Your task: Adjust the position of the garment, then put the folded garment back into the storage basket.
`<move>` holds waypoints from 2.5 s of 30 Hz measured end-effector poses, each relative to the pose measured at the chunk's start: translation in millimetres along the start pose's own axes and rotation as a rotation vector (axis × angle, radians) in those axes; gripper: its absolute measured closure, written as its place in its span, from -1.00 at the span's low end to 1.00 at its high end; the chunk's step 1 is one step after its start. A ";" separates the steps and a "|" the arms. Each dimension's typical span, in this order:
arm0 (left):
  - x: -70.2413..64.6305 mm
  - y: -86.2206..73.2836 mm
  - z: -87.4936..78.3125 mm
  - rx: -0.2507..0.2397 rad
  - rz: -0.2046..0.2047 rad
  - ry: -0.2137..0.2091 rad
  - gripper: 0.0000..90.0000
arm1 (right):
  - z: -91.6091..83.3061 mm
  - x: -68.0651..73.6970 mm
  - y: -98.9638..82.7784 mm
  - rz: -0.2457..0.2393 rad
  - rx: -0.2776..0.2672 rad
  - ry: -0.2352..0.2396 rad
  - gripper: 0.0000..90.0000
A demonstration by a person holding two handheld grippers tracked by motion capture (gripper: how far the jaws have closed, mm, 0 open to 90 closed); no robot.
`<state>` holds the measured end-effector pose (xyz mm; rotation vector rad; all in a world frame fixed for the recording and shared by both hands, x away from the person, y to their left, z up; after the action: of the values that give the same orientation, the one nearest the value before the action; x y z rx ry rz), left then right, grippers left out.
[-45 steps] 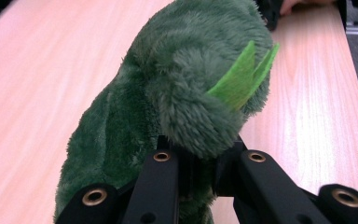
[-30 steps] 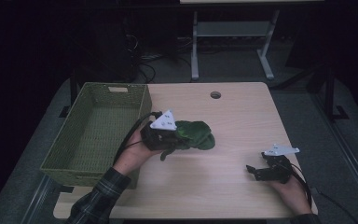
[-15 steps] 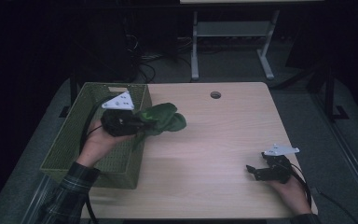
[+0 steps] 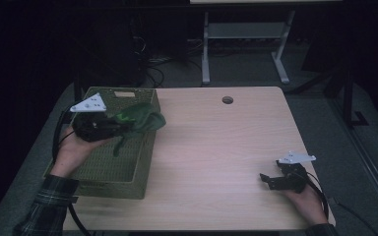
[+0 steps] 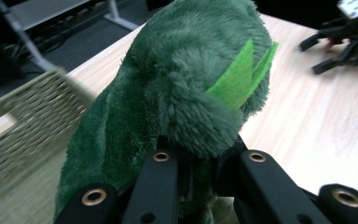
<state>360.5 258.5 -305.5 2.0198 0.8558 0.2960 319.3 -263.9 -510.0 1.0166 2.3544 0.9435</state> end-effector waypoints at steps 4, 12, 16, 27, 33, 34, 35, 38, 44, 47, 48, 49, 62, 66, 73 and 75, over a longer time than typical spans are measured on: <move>15.5 -13.1 -9.2 0.001 -0.026 0.059 0.81 | 0.0 0.0 0.0 0.001 0.000 0.000 -0.69; 38.4 -48.6 -4.7 0.073 -0.056 0.156 0.80 | 0.0 0.0 0.0 0.000 0.000 0.000 -0.69; 47.3 -60.2 4.0 0.094 -0.070 0.169 0.80 | 0.0 0.0 0.0 0.000 0.000 0.000 -0.69; 52.2 -88.0 41.1 0.202 -0.079 0.160 0.77 | 0.0 0.0 0.0 0.000 0.000 0.000 -0.69; 47.2 -97.8 51.4 0.278 -0.052 0.138 0.73 | 0.0 0.0 0.0 0.000 0.000 0.000 -0.69; 46.0 -99.2 52.6 0.289 -0.055 0.137 0.72 | 0.0 0.0 -0.1 0.000 0.000 0.000 -0.69; 45.5 -100.8 54.1 0.305 -0.037 0.131 0.71 | 0.0 0.0 0.0 0.000 0.000 0.000 -0.69; 44.0 -100.8 54.4 0.300 -0.037 0.127 0.65 | 0.0 0.0 -0.1 0.000 0.000 0.000 -0.69; 43.7 -98.6 49.4 0.278 -0.037 0.113 0.40 | 0.0 0.0 -0.1 0.000 0.000 0.000 -0.69; 41.2 -95.4 44.4 0.259 -0.040 0.107 0.25 | 0.0 0.0 0.0 0.000 0.000 0.000 -0.69; 40.4 -94.7 42.7 0.257 -0.036 0.107 0.21 | 0.0 0.0 -0.1 0.000 0.000 0.000 -0.69; 39.1 -94.4 41.2 0.258 -0.033 0.105 0.13 | 0.0 0.0 0.0 0.000 0.000 0.000 -0.69; 29.8 -86.0 26.0 0.210 0.020 0.121 -0.41 | 0.0 0.0 0.0 0.000 0.000 0.000 -0.69; 29.0 -80.2 18.5 0.177 0.012 0.126 -0.47 | 0.0 0.0 0.0 0.000 0.000 0.000 -0.69; 20.4 -67.4 13.4 0.114 -0.012 0.102 -0.58 | 0.0 0.0 -0.1 0.000 0.000 0.000 -0.69; 15.4 -60.8 13.8 0.091 -0.014 0.088 -0.61 | 0.0 0.0 -0.1 0.000 0.000 0.000 -0.69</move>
<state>351.0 281.8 -364.6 2.0966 0.9535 0.3461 319.2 -263.9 -510.1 1.0166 2.3540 0.9437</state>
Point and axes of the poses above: each handheld gripper's, and its own axes: z roughly forward along the jaws, y roughly out of its top, x roughly to its left, the point moved 4 cm from there along z, roughly forward along the jaws, and after that the axes turned 10 degrees about -z, right-handed, at the moved point
